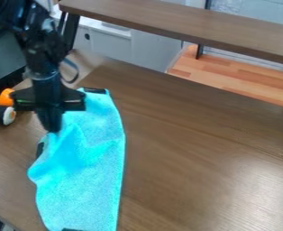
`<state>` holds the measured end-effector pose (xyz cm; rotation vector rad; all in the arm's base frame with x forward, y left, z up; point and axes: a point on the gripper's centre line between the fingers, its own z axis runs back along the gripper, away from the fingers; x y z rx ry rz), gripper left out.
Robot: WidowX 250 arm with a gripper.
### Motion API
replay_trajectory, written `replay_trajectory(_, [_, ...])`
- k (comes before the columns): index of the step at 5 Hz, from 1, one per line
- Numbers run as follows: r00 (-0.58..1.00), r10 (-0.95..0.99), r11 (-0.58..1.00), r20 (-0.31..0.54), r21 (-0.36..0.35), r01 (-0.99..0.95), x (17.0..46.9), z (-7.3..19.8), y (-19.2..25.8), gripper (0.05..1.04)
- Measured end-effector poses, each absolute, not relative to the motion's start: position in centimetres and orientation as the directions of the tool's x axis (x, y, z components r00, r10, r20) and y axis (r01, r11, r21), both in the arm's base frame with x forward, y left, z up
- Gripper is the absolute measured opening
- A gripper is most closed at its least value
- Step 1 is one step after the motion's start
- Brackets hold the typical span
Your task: Unfold the cloth from left to right
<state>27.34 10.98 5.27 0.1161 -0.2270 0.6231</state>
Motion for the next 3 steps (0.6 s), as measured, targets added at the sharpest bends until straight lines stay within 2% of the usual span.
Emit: replay_trajectory(3, [0.754,0.617,0.773,0.227,0.006,-0.634,31.3,6.8,6.2,0.053])
